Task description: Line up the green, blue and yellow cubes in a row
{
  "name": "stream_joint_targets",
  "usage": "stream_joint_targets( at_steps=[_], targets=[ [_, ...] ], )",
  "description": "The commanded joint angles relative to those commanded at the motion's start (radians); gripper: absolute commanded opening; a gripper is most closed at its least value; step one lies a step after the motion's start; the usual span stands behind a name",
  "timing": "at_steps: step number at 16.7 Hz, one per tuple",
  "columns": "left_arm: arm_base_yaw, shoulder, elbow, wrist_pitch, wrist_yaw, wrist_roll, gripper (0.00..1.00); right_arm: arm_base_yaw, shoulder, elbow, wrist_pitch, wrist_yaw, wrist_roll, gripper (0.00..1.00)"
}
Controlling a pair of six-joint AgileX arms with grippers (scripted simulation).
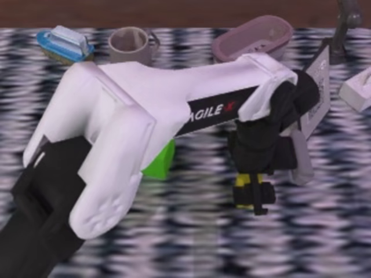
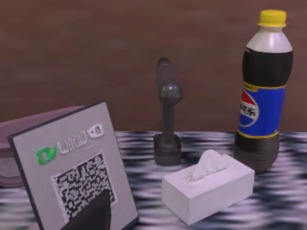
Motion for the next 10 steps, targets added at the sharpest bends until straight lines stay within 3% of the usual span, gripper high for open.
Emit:
stream_joint_targets(
  at_steps=[2,3,10],
  targets=[
    [0.000,0.000,0.000,0.000,0.000,0.000,0.98,0.000,0.000,0.000,0.000,0.000,0.000,1.00],
    [0.000,0.000,0.000,0.000,0.000,0.000,1.00,0.000,0.000,0.000,0.000,0.000,0.000,1.00],
    [0.000,0.000,0.000,0.000,0.000,0.000,1.00,0.000,0.000,0.000,0.000,0.000,0.000,1.00]
  ],
)
